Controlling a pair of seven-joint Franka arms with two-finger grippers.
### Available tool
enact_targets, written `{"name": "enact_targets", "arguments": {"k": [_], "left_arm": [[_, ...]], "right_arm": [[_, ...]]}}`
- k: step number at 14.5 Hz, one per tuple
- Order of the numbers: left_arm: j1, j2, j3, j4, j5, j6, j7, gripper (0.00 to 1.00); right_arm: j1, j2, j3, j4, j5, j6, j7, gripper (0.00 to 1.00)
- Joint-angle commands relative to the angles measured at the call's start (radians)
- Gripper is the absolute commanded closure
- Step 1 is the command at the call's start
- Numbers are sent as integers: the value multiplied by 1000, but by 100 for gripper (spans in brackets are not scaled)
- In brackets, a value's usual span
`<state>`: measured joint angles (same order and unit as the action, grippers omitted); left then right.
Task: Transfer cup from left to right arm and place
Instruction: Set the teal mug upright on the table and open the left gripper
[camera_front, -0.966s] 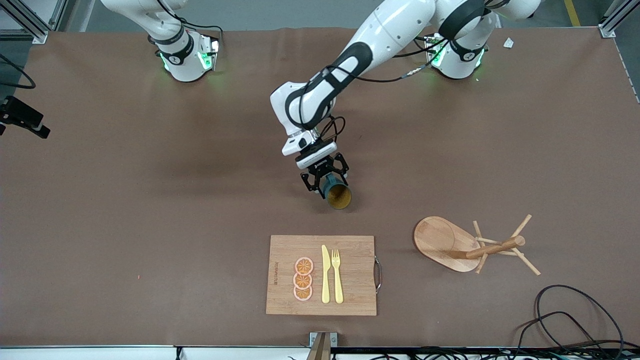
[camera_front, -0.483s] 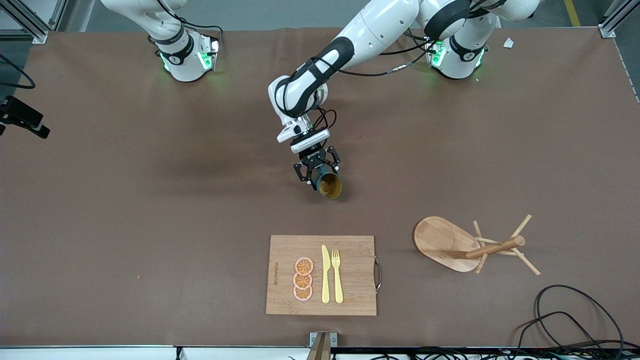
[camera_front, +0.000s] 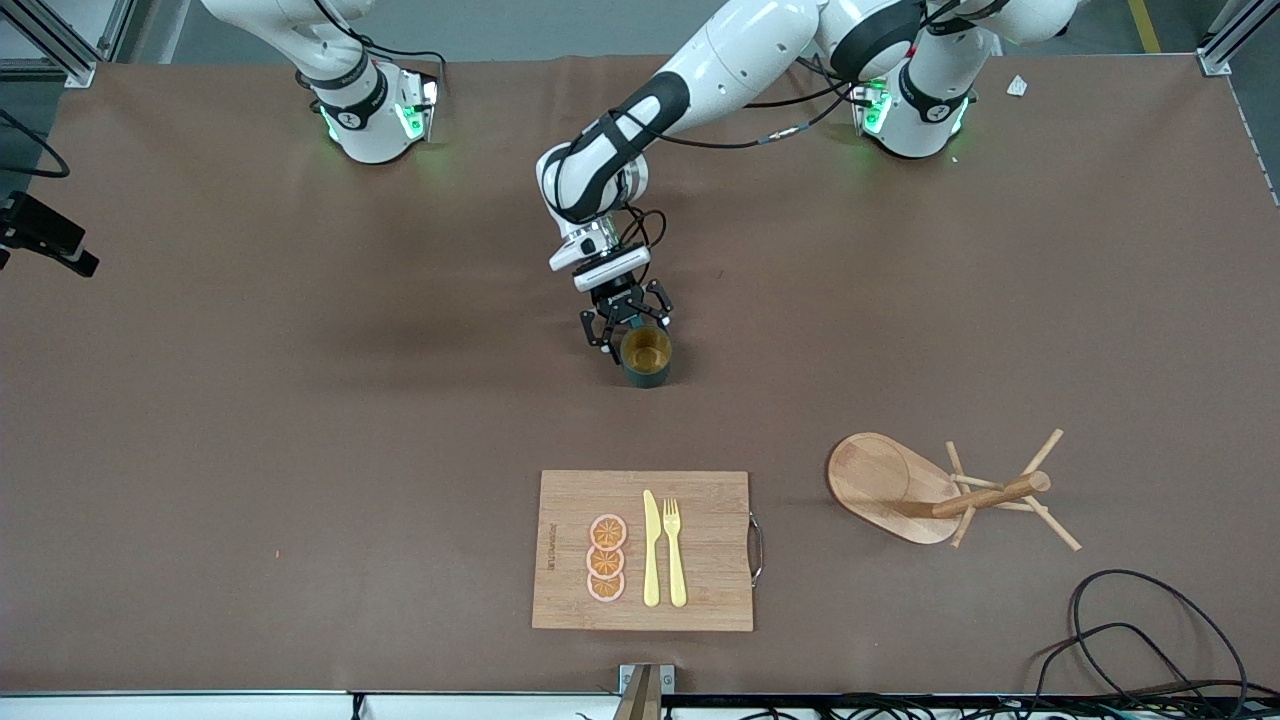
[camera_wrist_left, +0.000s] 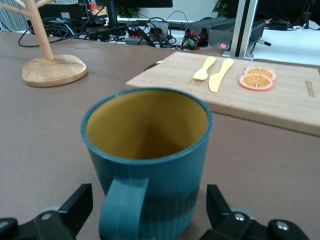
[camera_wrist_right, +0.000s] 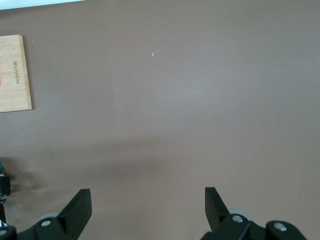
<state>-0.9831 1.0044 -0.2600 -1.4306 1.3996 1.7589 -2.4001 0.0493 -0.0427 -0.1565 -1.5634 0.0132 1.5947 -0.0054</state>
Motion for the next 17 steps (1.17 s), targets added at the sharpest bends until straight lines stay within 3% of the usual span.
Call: {"name": "enact_targets", "arguments": {"k": [1,7,11,17], "left_arm": [[-46,-15,-1,24,-69,-10,2,0],[-63,-130,-44,25,-292,-55,10,0],[-43,-277,-44,29,-485,-55,140,0],[214,-582,-38,27,-864,-53,548,0]], "right_arm": [[0,3,-1,3,-15,-9,-5,0],[40,32,0,-6,-1,-9,-2,0],[76,78,0,-6,1,-6,-4,2],[208,181,0,-33,23,89,151,0]]}}
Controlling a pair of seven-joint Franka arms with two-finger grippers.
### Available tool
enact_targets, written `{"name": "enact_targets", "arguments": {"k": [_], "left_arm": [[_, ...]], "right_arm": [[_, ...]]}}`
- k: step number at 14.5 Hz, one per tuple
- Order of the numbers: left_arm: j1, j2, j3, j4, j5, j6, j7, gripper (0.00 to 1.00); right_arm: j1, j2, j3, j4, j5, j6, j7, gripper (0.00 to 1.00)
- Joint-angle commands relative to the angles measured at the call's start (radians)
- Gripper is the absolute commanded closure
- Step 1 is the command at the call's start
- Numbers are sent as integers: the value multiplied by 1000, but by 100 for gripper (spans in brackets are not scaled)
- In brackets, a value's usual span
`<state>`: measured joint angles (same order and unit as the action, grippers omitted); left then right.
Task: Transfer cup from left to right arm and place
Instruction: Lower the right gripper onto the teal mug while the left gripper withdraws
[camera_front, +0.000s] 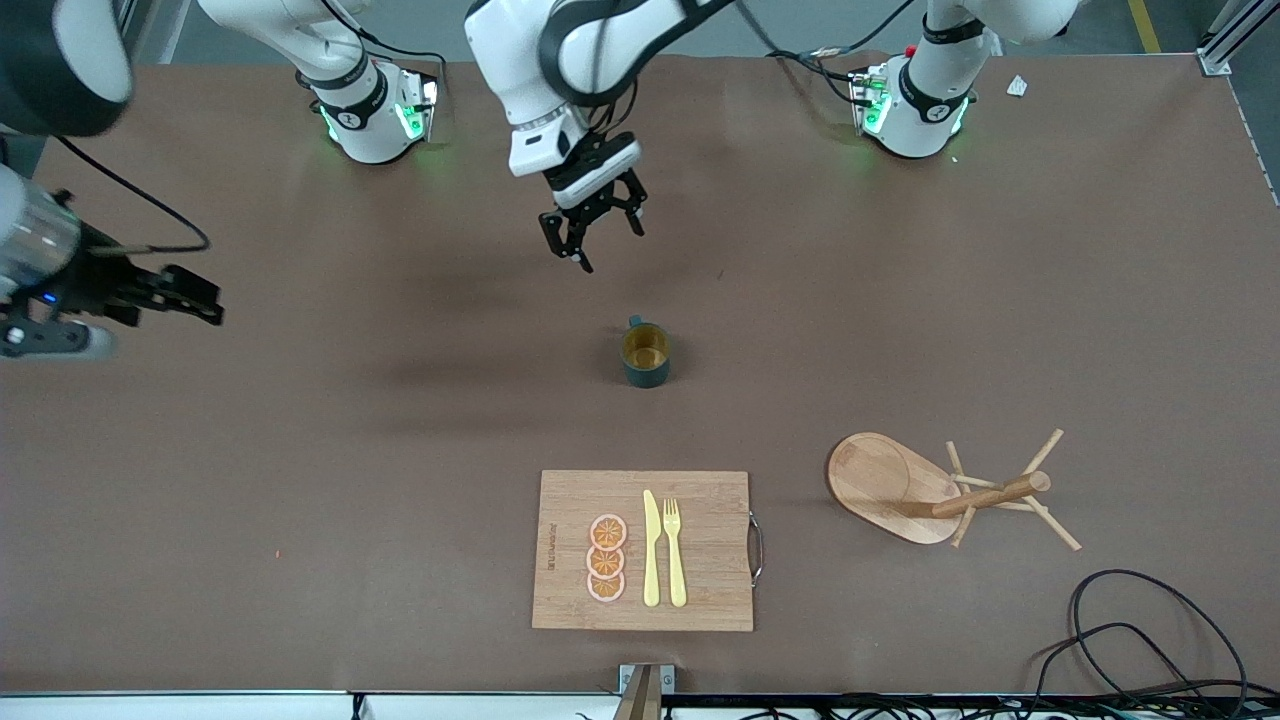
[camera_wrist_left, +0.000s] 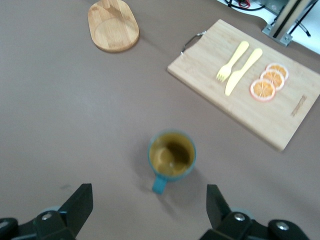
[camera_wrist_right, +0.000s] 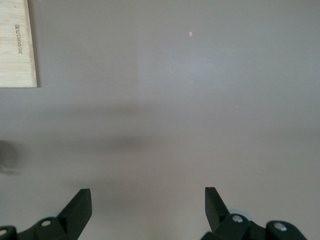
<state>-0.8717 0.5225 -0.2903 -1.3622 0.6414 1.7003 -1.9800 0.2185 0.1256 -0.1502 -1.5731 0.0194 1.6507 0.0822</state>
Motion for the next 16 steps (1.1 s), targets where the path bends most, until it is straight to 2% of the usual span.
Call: {"name": "enact_targets", "arguments": {"k": [1,3,5,8,10,12,14,16], "left_arm": [[162,-136,-7,-41,-144,5,207,0],[261,-192,-7,-41,-192,4,382,0],[376,-249,-7,-41,-288,4,577,0],[555,-312,-7,-44,-396,-8,800,0],[635,-317,-6,-41,-440,-56,935,0],[721,-328,-10,-40,-477,-82,1100,0],[773,-343,-7,-31,-500,-113,1231,0],[819,-346,-7,-14,-511,-142,1357,0]], "right_arm": [[50,14,-6,-57,43,73,95,0],[80,14,-6,-129,85,168,189,0],[143,28,-6,-169,103,239,322,0],[269,100,-6,-153,117,308,587,0],[349,158,-6,-131,125,378,761,0],[439,250,-6,-56,123,406,936,0],[525,368,-6,65,119,402,1094,0],[565,484,-5,181,122,397,1221,0]]}}
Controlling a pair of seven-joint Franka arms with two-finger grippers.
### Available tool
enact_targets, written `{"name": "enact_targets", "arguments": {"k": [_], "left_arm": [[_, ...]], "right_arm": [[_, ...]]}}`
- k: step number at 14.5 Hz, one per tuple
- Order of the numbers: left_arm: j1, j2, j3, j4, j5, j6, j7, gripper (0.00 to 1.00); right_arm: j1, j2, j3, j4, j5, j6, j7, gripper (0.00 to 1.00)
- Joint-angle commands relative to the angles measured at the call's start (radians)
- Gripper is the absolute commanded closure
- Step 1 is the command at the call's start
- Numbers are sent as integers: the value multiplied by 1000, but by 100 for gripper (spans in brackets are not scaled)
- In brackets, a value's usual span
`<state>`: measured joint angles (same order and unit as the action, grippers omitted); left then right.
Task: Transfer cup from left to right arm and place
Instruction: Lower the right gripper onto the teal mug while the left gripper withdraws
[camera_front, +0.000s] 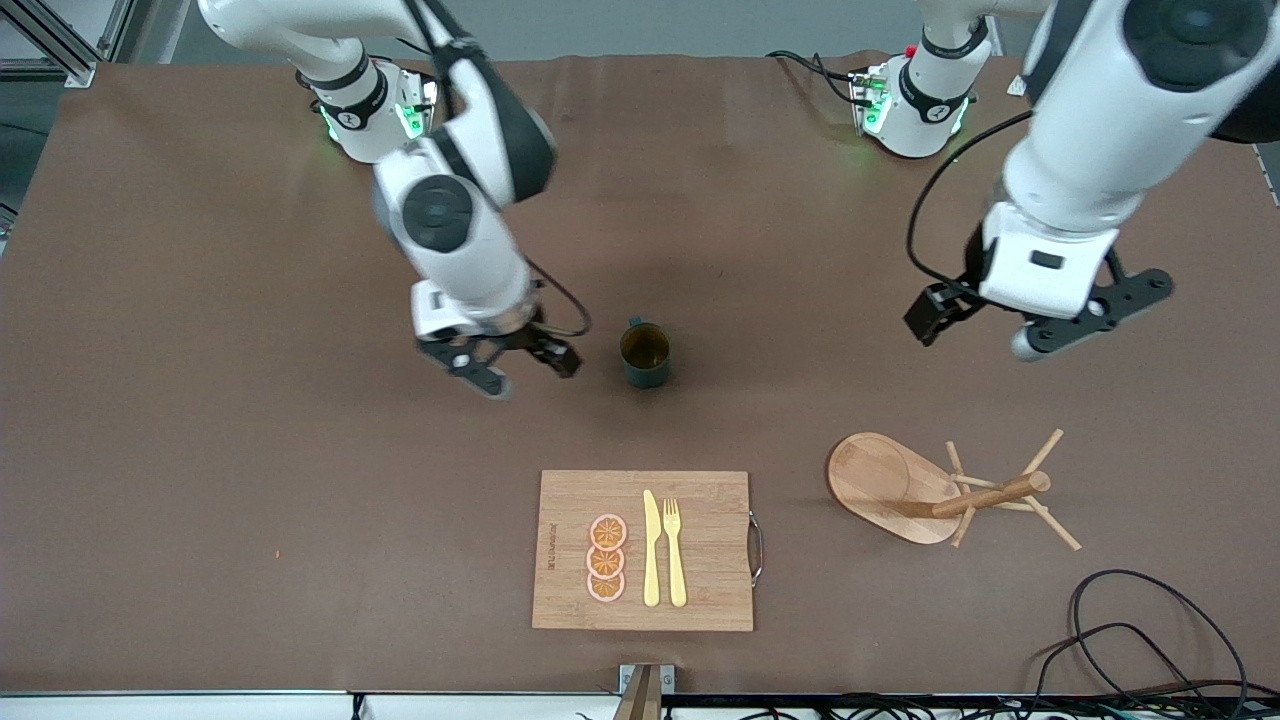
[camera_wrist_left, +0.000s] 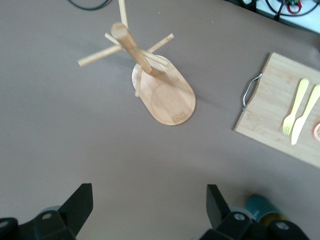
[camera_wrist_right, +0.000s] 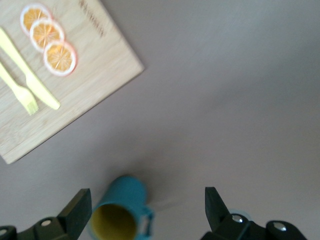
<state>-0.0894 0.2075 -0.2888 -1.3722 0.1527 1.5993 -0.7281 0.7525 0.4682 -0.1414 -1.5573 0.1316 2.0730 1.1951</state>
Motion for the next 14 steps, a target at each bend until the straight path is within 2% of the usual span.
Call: {"name": "enact_targets", "arguments": {"k": [1,4,5,8,12,14], "left_arm": [[71,-33,-10,-2,-45,-67,174,0],[167,-33,-10,30,-134,-128,269,0],[215,-69,-6,30,-195,-142,341,0],[209,-149,31,-5,-197,-140,421,0],[168,-247,109,-122,-190,-142,488,0],[143,-279,141,-157,-190,-142,545,0]], "right_arm": [[47,191,-12,216,10,-25,144,0],[64,315,12,330,17,-21,239,0],[64,351,28,374,38,-21,262,0],[73,400,36,424,69,-14,310,0],[100,441,39,424,68,19,330,0],[114,457,39,415,68,44,322,7]]}}
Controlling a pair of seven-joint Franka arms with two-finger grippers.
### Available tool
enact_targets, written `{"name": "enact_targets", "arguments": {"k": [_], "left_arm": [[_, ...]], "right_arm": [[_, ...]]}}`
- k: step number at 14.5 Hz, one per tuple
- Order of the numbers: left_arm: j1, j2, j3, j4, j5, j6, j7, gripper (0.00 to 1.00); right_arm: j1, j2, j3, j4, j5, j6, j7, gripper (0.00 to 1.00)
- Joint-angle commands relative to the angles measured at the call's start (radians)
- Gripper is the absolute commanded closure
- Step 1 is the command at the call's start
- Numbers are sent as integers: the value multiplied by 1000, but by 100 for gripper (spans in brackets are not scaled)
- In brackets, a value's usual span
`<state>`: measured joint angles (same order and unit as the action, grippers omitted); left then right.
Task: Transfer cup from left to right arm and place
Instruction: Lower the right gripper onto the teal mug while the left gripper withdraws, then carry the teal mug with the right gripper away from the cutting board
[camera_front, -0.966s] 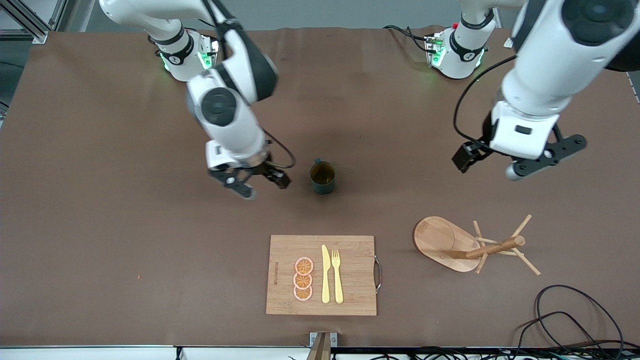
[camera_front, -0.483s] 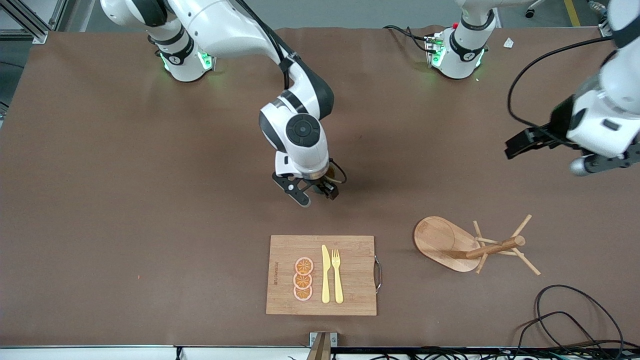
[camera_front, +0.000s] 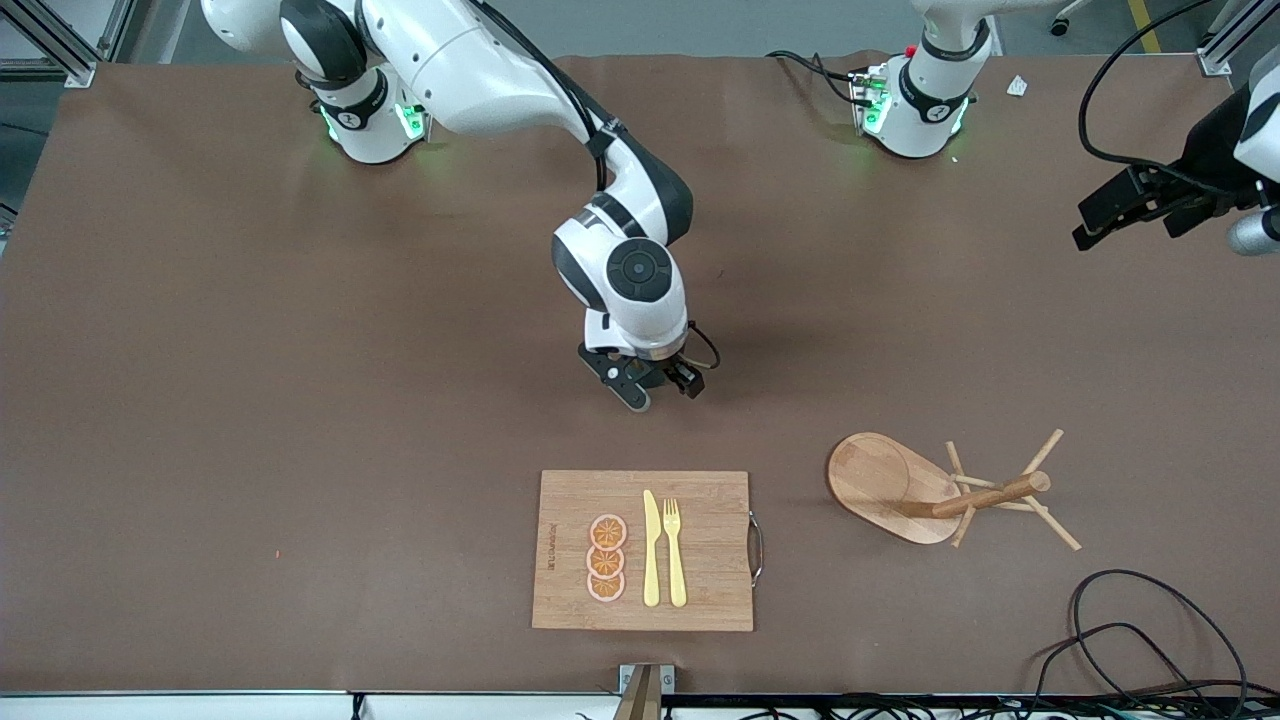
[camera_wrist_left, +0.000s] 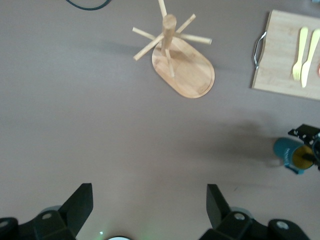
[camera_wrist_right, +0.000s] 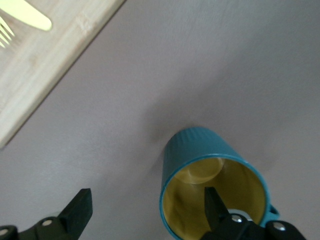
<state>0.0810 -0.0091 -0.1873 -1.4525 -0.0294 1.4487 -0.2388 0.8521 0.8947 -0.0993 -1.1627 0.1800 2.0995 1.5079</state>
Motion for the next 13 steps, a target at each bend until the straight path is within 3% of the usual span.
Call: {"name": "enact_targets", "arguments": {"k": [1,2,3,5,6,10,13], "left_arm": [[-29,-72,42,-87,-7,9,59,0],[-38,-78,43,-91,-6,7,61,0],[-50,-78,51,-91,-4,6,61,0],[-67,-78,66,-95,9,-20,65,0],[-64,-77,66,-95,11,-21,67,0],[-64,-77,62,-94,14,-22,67,0],[-66,-77,51,-94,51,-22,67,0]], "right_arm": [[19,36,-4,18,18,16,2,17],[21,38,-4,18,16,13,-15,38],[19,32,-4,18,18,-1,-81,67],[12,20,-4,14,19,-86,-165,94],[7,13,-4,15,18,-116,-181,99],[2,-7,-17,14,9,-182,-328,100],[-45,-57,-86,14,9,-264,-524,99]]}}
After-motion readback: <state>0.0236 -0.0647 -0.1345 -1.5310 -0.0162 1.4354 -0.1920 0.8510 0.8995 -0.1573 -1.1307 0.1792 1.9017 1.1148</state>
